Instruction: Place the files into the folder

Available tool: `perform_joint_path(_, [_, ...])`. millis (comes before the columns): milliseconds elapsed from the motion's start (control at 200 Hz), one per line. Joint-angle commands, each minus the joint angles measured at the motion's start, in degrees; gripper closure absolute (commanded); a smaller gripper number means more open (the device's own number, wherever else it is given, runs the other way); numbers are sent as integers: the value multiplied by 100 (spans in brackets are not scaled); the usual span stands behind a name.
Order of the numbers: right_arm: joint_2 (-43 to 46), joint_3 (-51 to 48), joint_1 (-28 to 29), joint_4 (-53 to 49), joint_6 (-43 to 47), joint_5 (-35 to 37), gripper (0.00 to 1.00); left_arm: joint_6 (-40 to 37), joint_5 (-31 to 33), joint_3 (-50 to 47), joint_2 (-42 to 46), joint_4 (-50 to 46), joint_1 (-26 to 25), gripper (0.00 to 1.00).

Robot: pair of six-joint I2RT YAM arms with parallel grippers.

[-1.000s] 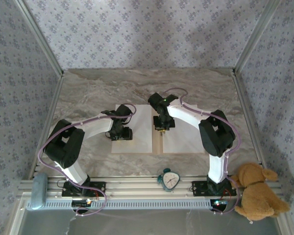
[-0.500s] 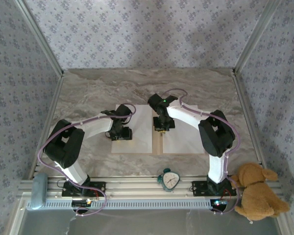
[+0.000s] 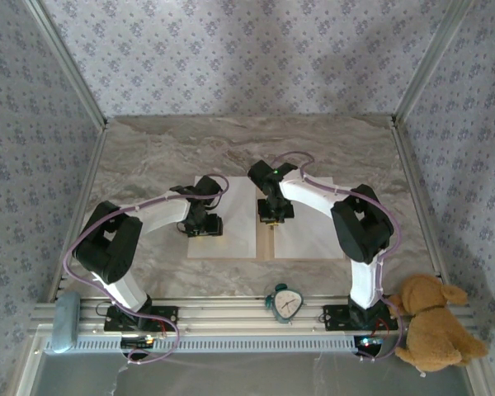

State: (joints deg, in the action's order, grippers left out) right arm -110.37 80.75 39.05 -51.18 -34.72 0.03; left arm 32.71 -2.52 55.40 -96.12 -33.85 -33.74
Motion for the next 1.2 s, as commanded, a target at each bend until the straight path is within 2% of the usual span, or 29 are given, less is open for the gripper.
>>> perform_joint_path(0, [-292,-269,-31,-340,-88,242,91,61,-16,-103,30,-232,69,44])
perform_joint_path(1194, [-670,-174,-62,-461,-88,445,91,51,-11,-178,85,-201,81,44])
